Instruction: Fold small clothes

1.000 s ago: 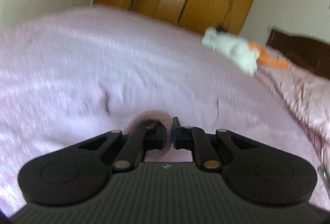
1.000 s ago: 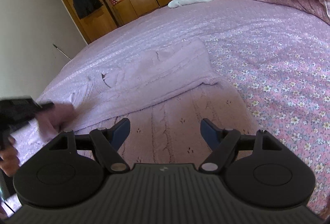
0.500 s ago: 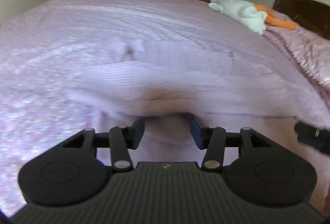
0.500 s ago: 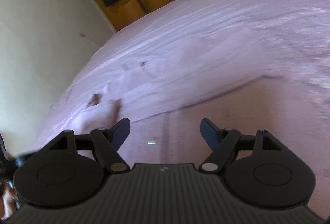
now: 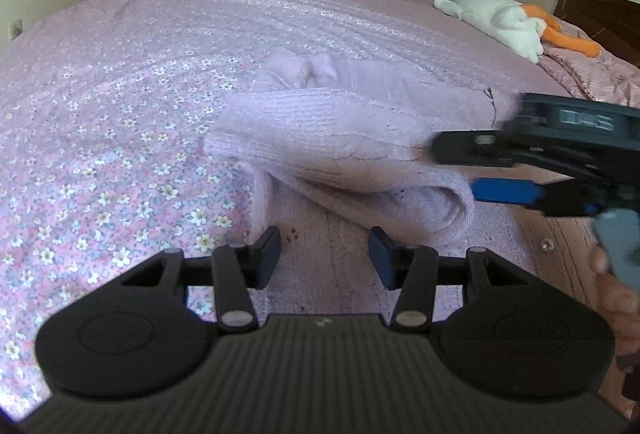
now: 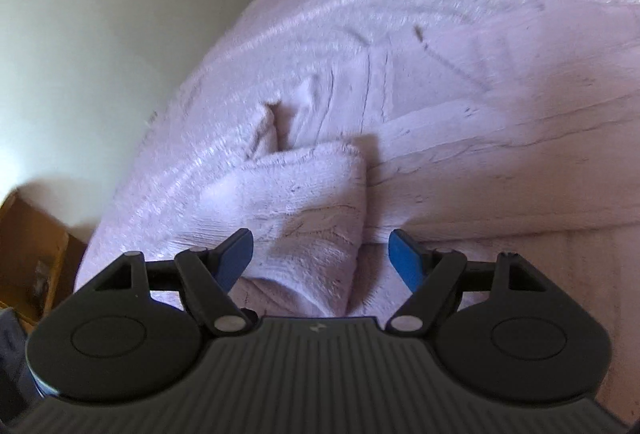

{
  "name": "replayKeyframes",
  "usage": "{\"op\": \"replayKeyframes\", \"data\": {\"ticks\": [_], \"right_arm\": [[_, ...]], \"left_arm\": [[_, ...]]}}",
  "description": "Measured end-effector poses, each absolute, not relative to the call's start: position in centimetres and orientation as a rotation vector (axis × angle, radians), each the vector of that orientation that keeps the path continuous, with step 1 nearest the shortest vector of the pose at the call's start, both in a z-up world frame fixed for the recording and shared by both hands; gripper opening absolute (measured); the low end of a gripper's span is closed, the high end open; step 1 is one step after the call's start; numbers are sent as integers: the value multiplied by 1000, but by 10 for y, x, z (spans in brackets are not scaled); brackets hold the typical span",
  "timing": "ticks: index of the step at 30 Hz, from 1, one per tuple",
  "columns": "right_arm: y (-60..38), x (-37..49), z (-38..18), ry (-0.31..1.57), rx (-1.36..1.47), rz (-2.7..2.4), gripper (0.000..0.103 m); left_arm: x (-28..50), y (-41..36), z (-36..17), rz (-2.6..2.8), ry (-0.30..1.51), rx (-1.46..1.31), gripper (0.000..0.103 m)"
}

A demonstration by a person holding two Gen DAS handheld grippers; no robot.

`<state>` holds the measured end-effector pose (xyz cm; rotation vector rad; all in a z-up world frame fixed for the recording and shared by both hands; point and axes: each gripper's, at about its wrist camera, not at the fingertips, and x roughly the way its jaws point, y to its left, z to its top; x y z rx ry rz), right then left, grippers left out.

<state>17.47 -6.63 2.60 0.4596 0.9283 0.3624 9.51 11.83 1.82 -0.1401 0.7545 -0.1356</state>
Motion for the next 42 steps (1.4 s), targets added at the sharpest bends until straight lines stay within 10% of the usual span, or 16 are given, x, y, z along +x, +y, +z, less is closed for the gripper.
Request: {"op": "replayKeyframes", "data": {"ticks": [3, 7, 12, 26, 34, 42], "right_arm": [[-54, 183, 26, 940, 420, 362, 73], [-47, 181, 44, 891, 340, 366, 12], [-49, 170, 99, 661, 155, 374, 10], [-119, 202, 45, 834, 85, 130, 13], [-102, 179, 71, 716, 47, 168, 69], [-44, 179, 64, 730, -22, 344, 76]], "left_arm": [[101, 115, 19, -148, 746, -113, 50], [112, 116, 18, -164, 750, -110, 50], [116, 123, 15, -158, 749, -159, 50], [121, 115, 12, -134, 749, -114, 50], [122, 116, 11, -133, 747, -112, 50], [123, 115, 10, -121, 747, -123, 50]]}}
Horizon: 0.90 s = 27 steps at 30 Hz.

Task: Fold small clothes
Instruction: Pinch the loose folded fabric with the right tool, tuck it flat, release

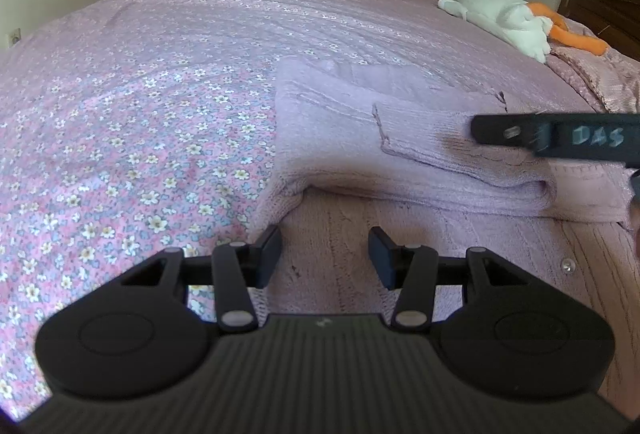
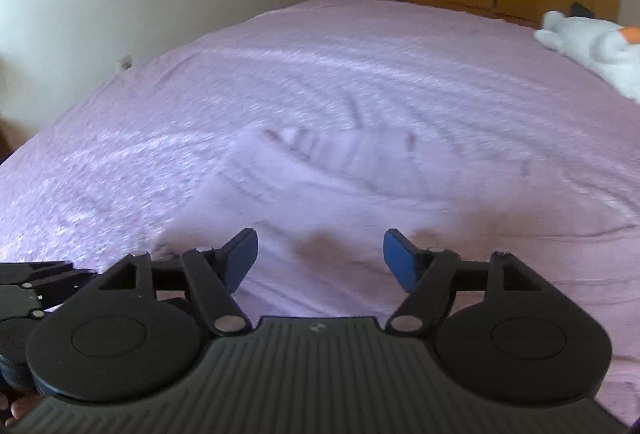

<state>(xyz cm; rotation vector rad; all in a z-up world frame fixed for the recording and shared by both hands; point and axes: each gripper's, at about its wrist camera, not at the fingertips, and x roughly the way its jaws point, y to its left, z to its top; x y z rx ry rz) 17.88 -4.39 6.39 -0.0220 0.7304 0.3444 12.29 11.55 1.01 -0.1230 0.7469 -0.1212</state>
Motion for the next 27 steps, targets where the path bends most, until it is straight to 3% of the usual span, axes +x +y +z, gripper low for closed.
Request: {"op": "replayKeyframes", "data": {"ticks": [5, 7, 8, 10, 11, 12, 20, 27], "right_arm": [[-29, 192, 43, 786, 39, 331, 76], [-24, 195, 35, 790, 22, 304, 71], [-25, 195, 32, 774, 15, 283, 65], [-27, 195, 29, 759, 6, 232, 22], [-34, 194, 32, 740, 43, 226, 12], [-41, 192, 36, 713, 84, 232, 9], [-126, 157, 83, 537, 182, 109, 8], [-213, 135, 68, 567, 278, -91, 8]], "left_arm": [[122, 115, 10, -119, 744, -115, 50], [122, 114, 9, -117, 741, -110, 50], [121, 113, 9, -116, 739, -107, 50], [120, 112, 9, -116, 737, -104, 50], [120, 113, 9, -117, 735, -103, 50], [119, 113, 9, -117, 734, -103, 50], [118, 112, 8, -116, 735, -98, 50], [121, 111, 9, -107, 740, -102, 50]]}}
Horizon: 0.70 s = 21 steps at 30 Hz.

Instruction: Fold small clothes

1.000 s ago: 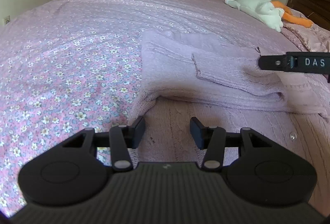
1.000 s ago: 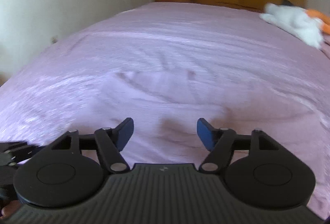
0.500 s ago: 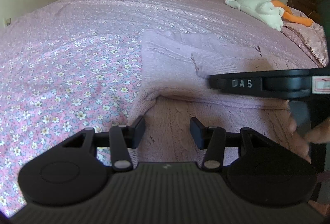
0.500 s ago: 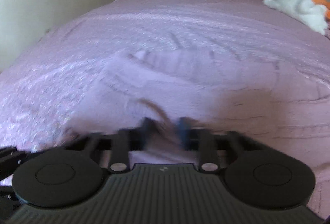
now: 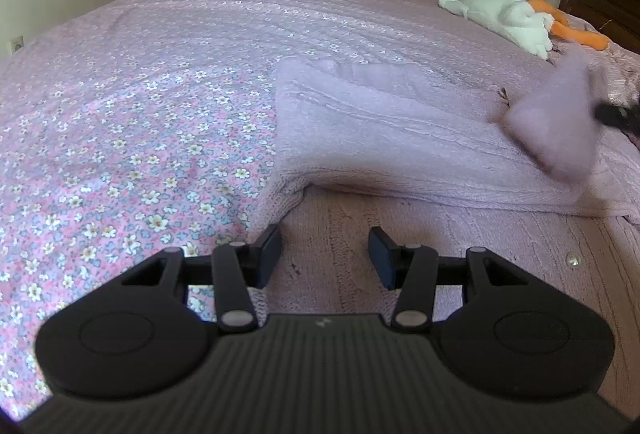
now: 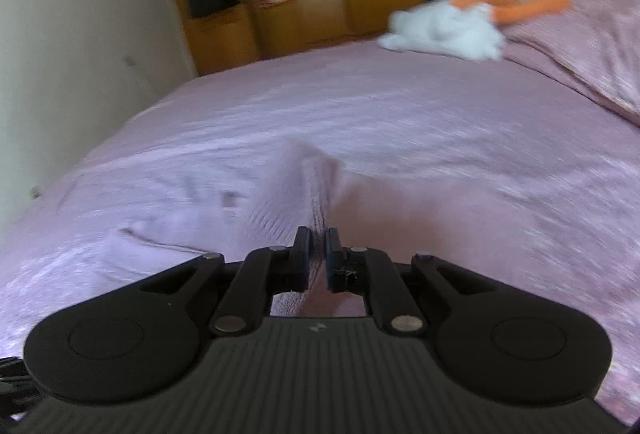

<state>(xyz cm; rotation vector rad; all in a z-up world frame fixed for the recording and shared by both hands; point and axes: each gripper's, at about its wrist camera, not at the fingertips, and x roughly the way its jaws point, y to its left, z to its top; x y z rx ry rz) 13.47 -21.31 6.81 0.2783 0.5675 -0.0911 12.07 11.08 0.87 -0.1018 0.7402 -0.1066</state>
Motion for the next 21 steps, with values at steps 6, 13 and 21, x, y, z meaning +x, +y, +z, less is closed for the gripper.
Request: {"op": "replayKeyframes", "data": {"ticks": [6, 13, 21], "right_arm": [[-266, 117, 29, 659, 385, -212, 9], [-276, 98, 18, 675, 430, -190, 16], [-261, 48, 49, 633, 365, -63, 63]], "left_arm": [[122, 111, 10, -95, 749, -110, 50], [117, 109, 15, -79, 765, -112, 50], [93, 111, 30, -65, 765, -109, 50]]}}
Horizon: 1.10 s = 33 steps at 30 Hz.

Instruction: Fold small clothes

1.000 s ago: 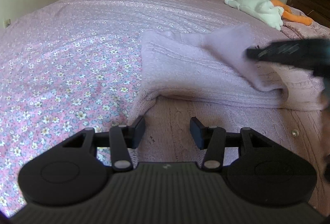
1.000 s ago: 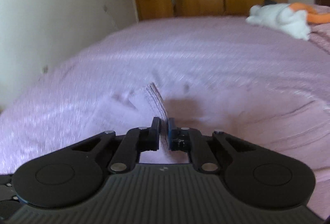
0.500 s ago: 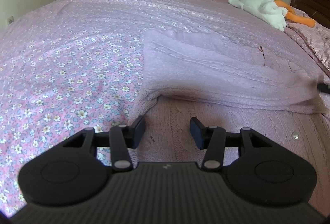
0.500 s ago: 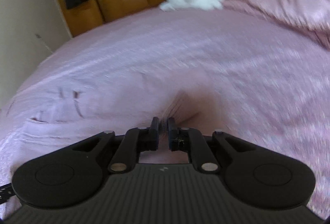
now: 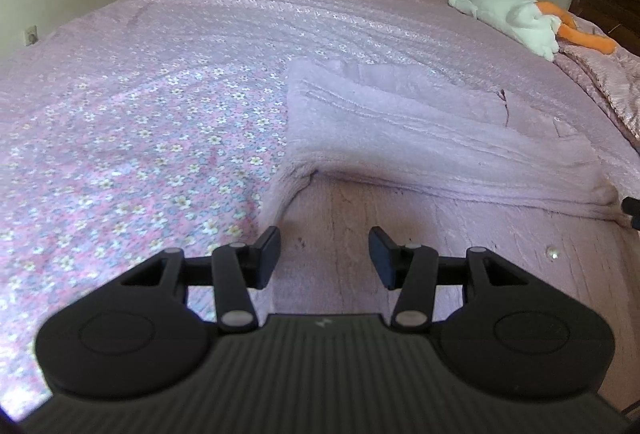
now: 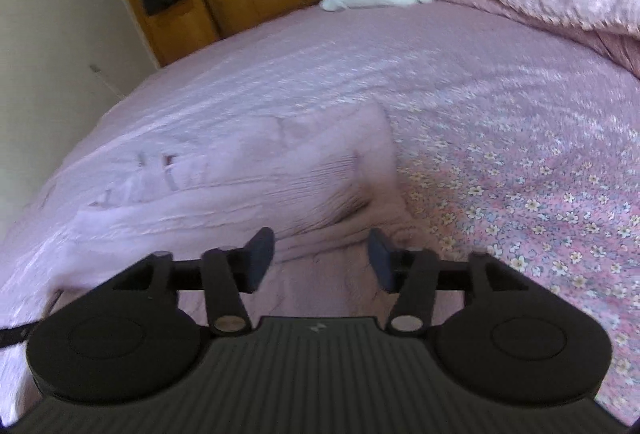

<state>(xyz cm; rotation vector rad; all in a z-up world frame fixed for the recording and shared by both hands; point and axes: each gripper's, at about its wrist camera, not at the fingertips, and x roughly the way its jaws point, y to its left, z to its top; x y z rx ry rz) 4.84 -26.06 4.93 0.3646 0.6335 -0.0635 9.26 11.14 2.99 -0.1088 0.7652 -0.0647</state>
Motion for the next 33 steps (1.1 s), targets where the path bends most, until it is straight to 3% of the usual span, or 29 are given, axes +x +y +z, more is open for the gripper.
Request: {"op": "replayKeyframes", "data": {"ticks": [12, 24, 33], "right_arm": [[-214, -41, 73, 638, 228, 131, 65], [-153, -116, 43, 693, -208, 205, 85], [-137, -125, 14, 819, -348, 183, 88]], "left_arm": [[36, 109, 50, -75, 782, -36, 50], [-20, 89, 44, -108, 797, 20, 57], [-45, 70, 20, -194, 863, 130, 64]]}}
